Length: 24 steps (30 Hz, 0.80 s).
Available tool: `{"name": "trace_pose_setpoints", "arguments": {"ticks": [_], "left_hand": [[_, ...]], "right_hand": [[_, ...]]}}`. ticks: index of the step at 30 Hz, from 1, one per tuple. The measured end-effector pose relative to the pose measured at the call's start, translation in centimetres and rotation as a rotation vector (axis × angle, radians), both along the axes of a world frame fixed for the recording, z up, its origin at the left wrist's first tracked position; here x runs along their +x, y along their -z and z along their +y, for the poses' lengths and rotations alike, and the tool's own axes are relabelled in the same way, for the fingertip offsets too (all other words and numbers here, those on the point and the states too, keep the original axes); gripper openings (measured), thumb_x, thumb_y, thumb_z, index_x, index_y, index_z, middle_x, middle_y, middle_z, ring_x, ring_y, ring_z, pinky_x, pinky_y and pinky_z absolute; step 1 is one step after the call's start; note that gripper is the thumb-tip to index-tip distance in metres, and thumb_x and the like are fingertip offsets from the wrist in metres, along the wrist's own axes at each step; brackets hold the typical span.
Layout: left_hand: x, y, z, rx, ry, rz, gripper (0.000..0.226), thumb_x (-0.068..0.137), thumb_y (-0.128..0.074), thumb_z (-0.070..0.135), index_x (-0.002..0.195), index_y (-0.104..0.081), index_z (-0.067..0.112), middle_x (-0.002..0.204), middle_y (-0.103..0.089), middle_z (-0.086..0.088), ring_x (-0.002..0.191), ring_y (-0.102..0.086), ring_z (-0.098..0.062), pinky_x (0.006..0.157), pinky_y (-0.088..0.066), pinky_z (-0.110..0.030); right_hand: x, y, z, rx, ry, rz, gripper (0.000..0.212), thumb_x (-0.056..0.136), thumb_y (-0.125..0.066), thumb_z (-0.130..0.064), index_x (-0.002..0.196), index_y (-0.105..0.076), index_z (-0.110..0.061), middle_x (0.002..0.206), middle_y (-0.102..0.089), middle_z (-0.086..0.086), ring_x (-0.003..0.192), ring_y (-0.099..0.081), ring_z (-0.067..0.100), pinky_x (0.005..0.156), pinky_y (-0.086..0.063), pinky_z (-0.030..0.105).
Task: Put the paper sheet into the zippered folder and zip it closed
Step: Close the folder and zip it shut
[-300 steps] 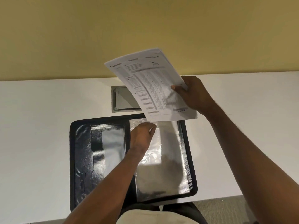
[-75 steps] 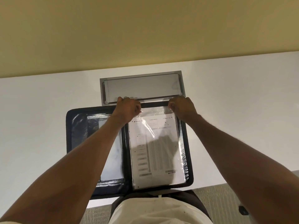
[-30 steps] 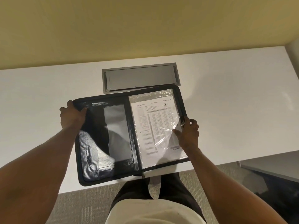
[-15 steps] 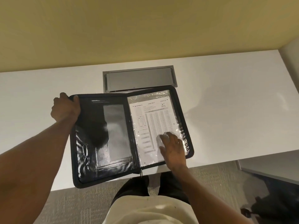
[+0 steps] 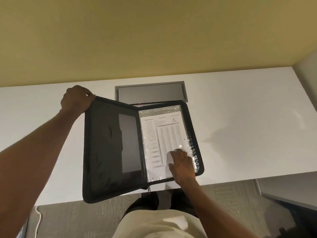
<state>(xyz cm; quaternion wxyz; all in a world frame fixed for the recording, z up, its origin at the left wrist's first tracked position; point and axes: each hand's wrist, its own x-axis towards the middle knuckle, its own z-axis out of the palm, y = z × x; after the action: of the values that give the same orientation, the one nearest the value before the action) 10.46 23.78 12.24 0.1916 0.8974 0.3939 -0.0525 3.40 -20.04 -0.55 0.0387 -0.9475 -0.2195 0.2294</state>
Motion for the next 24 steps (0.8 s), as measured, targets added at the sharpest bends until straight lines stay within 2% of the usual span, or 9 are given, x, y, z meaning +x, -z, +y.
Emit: {"name": "trace_pose_setpoints", "arguments": {"ticks": [2, 4, 7, 9, 12, 15, 18, 22, 24], "left_hand": [[1.2, -1.3, -0.4, -0.082, 0.036, -0.038, 0.015, 0.089, -0.067, 0.032, 0.093, -0.079, 0.025, 0.078, -0.075, -0.009, 0.061, -0.072, -0.035, 0.073, -0.063, -0.042], [2.5, -2.4, -1.2, -0.176, 0.071, -0.077, 0.013, 0.09, -0.071, 0.028, 0.096, -0.081, 0.021, 0.08, -0.074, -0.009, 0.061, -0.072, -0.036, 0.062, -0.065, -0.043], [4.5, -3.3, -2.8, -0.281, 0.077, -0.125, 0.011, 0.089, -0.075, 0.022, 0.095, -0.082, 0.016, 0.072, -0.069, -0.005, 0.043, -0.065, -0.018, 0.038, -0.055, -0.027], [5.9, -3.7, -4.2, -0.356, 0.068, -0.141, 0.011, 0.086, -0.077, 0.02, 0.093, -0.081, 0.013, 0.068, -0.068, -0.008, 0.033, -0.059, -0.013, 0.036, -0.051, -0.023], [8.0, -4.0, -6.9, -0.438, 0.068, -0.129, 0.012, 0.087, -0.077, 0.017, 0.095, -0.081, 0.009, 0.07, -0.068, -0.012, 0.032, -0.059, -0.017, 0.037, -0.051, -0.024], [9.9, -4.1, -9.9, -0.46, 0.044, -0.102, 0.013, 0.088, -0.073, 0.014, 0.095, -0.079, 0.004, 0.075, -0.068, -0.016, 0.031, -0.059, -0.017, 0.035, -0.051, -0.024], [11.2, -3.8, -12.8, -0.485, 0.019, -0.12, 0.018, 0.089, -0.065, 0.014, 0.093, -0.077, 0.001, 0.074, -0.067, -0.014, 0.03, -0.06, -0.018, 0.034, -0.048, -0.023], [12.3, -3.1, -16.1, -0.495, -0.001, -0.182, 0.03, 0.088, -0.064, 0.022, 0.098, -0.075, -0.005, 0.064, -0.064, -0.011, 0.033, -0.061, -0.019, 0.036, -0.051, -0.025], [12.7, -2.5, -17.7, -0.488, 0.041, -0.205, 0.043, 0.093, -0.063, 0.035, 0.101, -0.073, -0.005, 0.067, -0.067, -0.013, 0.037, -0.063, -0.021, 0.044, -0.057, -0.031]], "right_hand": [[0.4, -0.7, 0.6, 0.036, 0.041, 0.021, 0.047, 0.101, -0.052, -0.033, 0.146, -0.042, -0.02, 0.148, -0.045, 0.004, 0.134, -0.045, 0.023, 0.108, -0.044, 0.037], [0.7, -2.1, 1.9, 0.161, 0.12, 0.073, 0.049, 0.104, -0.051, -0.037, 0.148, -0.043, -0.018, 0.149, -0.047, 0.005, 0.135, -0.046, 0.024, 0.11, -0.045, 0.038], [0.6, -5.6, 4.8, 0.483, 0.244, 0.181, 0.047, 0.105, -0.05, -0.041, 0.148, -0.046, -0.022, 0.146, -0.053, 0.002, 0.131, -0.052, 0.02, 0.109, -0.048, 0.037], [0.3, -8.3, 6.6, 0.667, 0.294, 0.241, 0.046, 0.104, -0.047, -0.048, 0.146, -0.048, -0.027, 0.143, -0.055, -0.003, 0.124, -0.059, 0.015, 0.104, -0.053, 0.038], [0.0, -12.3, 8.5, 0.829, 0.278, 0.273, 0.048, 0.102, -0.043, -0.059, 0.142, -0.047, -0.032, 0.137, -0.055, -0.01, 0.11, -0.063, 0.008, 0.094, -0.059, 0.037], [-0.1, -15.0, 9.1, 0.861, 0.224, 0.254, 0.05, 0.099, -0.045, -0.064, 0.141, -0.041, -0.037, 0.132, -0.053, -0.013, 0.107, -0.062, 0.009, 0.089, -0.059, 0.032], [0.2, -15.9, 8.7, 0.835, 0.224, 0.241, 0.055, 0.097, -0.054, -0.06, 0.144, -0.036, -0.038, 0.134, -0.051, -0.016, 0.112, -0.06, 0.007, 0.09, -0.054, 0.026], [1.3, -15.7, 6.9, 0.815, 0.306, 0.226, 0.054, 0.097, -0.066, -0.038, 0.143, -0.038, -0.034, 0.132, -0.053, -0.011, 0.107, -0.063, 0.011, 0.09, -0.059, 0.033], [2.0, -15.3, 5.8, 0.812, 0.341, 0.19, 0.048, 0.099, -0.064, -0.023, 0.14, -0.041, -0.034, 0.127, -0.054, -0.01, 0.102, -0.062, 0.01, 0.089, -0.06, 0.034]]}}
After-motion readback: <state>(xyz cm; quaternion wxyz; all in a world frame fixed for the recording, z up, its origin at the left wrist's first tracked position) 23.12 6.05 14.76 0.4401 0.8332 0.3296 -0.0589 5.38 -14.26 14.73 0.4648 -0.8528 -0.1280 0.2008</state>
